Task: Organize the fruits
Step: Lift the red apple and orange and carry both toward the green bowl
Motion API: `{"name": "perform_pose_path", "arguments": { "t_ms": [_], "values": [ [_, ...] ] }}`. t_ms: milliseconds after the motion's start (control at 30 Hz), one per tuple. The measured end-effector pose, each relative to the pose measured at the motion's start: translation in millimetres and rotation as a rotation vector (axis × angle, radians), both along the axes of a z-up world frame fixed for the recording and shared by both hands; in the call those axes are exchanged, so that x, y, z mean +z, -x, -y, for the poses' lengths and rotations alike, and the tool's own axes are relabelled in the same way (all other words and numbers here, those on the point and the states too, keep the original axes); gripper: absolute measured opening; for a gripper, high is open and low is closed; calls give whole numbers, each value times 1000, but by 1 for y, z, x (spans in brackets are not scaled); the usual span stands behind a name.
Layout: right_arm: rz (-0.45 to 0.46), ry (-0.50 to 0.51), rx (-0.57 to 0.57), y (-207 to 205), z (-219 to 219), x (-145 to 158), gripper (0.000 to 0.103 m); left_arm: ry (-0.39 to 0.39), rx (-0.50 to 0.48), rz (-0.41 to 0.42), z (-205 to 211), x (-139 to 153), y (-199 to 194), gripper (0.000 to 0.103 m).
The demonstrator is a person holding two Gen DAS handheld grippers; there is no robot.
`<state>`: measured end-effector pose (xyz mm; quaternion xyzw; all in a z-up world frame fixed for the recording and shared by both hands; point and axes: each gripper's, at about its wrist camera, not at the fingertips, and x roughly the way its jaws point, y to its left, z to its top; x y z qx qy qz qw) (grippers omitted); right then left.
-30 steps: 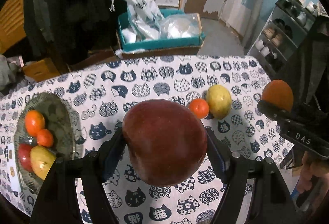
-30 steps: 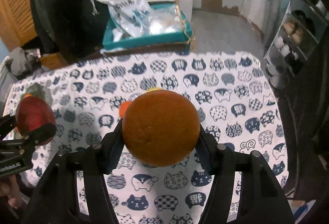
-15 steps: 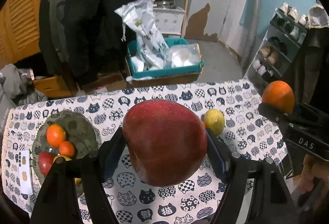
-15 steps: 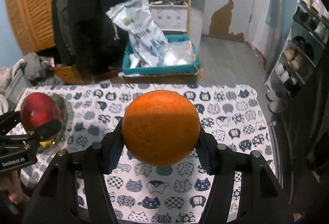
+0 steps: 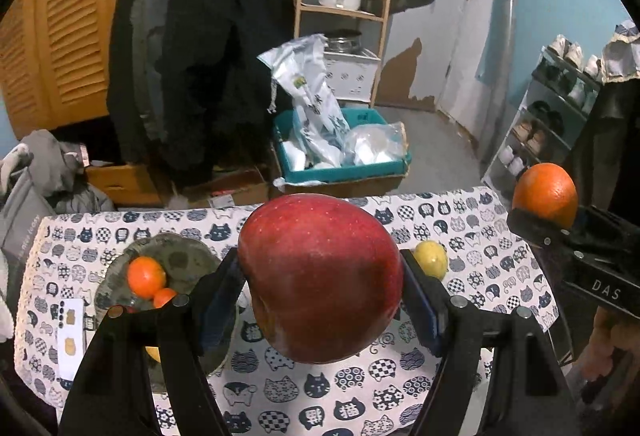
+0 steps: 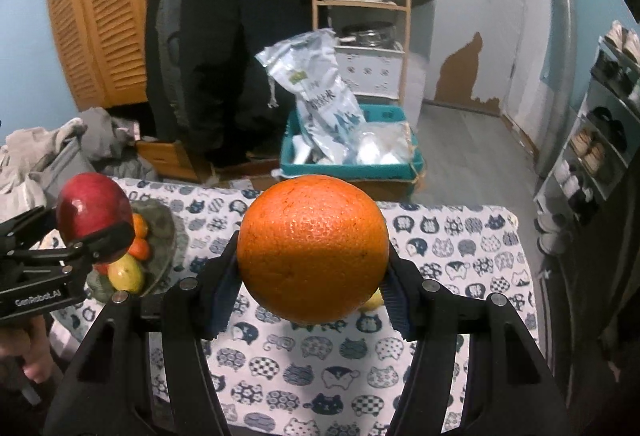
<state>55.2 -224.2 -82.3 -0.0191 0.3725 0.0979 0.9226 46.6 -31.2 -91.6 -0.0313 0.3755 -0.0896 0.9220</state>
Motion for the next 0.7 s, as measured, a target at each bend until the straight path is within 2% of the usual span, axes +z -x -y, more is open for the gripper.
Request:
{"name": "perform_pose_path", "arguments": {
  "t_ms": [333, 700],
  "values": [
    [20, -8, 62, -7, -33, 10, 62, -7, 45, 20, -25, 6, 4, 77],
    [-7, -16, 132, -25, -76, 3, 62, -1, 115, 3, -62, -2, 1, 77]
  ]
}}
